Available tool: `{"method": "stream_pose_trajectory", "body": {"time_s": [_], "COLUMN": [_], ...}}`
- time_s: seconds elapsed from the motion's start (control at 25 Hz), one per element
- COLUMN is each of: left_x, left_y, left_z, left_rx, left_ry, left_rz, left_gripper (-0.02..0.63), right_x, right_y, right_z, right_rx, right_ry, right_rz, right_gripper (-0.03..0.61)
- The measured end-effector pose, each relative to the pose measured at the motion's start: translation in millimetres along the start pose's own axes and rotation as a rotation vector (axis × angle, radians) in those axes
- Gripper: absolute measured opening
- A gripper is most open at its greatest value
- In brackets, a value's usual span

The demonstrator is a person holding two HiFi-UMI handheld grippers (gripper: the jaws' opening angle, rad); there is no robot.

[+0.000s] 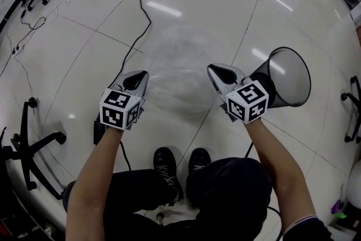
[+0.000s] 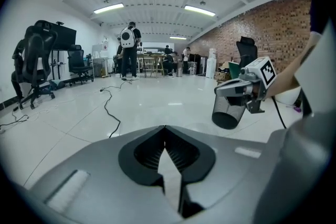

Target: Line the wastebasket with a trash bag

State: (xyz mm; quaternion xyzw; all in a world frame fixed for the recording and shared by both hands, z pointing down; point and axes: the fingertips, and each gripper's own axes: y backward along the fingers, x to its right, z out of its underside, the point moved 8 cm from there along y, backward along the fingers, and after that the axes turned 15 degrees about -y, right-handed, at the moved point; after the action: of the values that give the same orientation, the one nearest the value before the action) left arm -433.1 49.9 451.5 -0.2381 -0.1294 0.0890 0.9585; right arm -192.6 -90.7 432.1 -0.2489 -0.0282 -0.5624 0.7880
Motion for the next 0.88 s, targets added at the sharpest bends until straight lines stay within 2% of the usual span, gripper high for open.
{"method": "stream_pose_trajectory", "body": {"time_s": [0.16, 0.36, 0.68, 0.88], "left_x": [-0.9, 3.8, -8.5, -19.5], "left_y": [-12.8, -27.7, -53.5, -74.4], "left_z": [37.2, 71.8, 109.9, 125.9], "left_rx": [-0.070, -0.165, -0.257, -0.306], "left_ry": [0.008, -0.017, -0.019, -0.042], "left_rz": [0.020, 0.039, 0.012, 0.030], "left_gripper": [0.025, 0.096, 0.200, 0.202], "right_x": [7.8, 20.1, 43.1, 50.8], "right_y": [-9.0, -6.3, -0.2, 1.9], "right_z": [31.2, 65.2, 116.1, 133.6], "right_rx": [-0.036, -0.087, -0.164, -0.197], "right_ry": [-0.018, -0.040, -0.090, -0.109], "right_rz": [0.017, 0.050, 0.119, 0.131], "right_gripper": [0.014, 0.040, 0.107, 0.107]}}
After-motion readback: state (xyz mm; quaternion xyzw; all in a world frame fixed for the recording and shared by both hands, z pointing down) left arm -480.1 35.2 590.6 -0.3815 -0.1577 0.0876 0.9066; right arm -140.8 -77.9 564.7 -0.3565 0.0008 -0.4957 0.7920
